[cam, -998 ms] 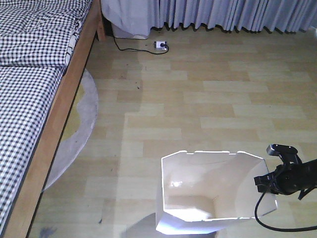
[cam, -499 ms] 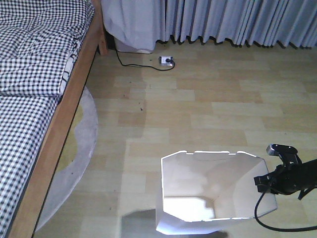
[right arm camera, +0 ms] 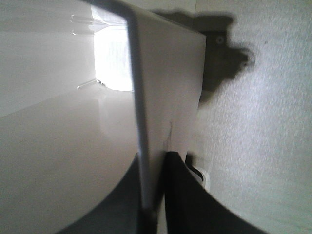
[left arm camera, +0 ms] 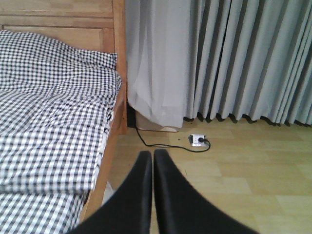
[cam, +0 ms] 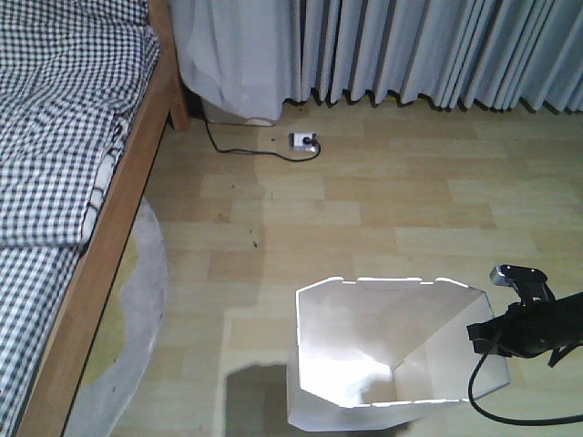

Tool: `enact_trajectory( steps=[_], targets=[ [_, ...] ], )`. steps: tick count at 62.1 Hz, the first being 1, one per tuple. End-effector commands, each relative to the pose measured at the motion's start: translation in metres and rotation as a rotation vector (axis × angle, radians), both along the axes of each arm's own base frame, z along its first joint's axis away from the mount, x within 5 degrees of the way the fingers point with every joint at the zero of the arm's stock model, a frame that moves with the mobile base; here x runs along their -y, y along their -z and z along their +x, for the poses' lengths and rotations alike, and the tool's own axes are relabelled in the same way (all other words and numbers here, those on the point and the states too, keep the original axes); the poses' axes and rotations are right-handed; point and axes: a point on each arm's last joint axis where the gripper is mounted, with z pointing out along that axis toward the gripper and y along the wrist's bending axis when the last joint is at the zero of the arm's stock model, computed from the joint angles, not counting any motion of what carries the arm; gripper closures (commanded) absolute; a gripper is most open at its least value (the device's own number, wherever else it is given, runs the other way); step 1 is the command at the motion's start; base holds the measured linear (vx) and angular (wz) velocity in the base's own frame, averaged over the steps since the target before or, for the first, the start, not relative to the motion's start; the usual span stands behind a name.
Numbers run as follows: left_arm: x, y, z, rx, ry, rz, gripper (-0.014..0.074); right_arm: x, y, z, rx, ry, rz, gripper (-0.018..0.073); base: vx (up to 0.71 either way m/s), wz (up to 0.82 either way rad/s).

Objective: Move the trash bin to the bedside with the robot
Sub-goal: 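Hold the bin with the right gripper while driving toward the bed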

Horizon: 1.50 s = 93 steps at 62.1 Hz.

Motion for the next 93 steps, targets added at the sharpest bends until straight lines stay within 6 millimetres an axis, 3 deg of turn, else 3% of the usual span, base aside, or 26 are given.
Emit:
enact_trajectory(
  steps=[1,93],
  targets=[
    [0.0000,0.0029,0.0011,0.051,-0.001,-0.012,0.0602,-0.0104,-0.0273,0.0136,0.122,-0.001,0.168,0.0566,0.40,-0.03],
    [0.0000,0.0030,0.0011,0.051,-0.001,-0.012,0.0602,-0.0103,-0.0272,0.0136,0.122,-0.001,0.167,0.0566,0.36,0.00]
  ],
)
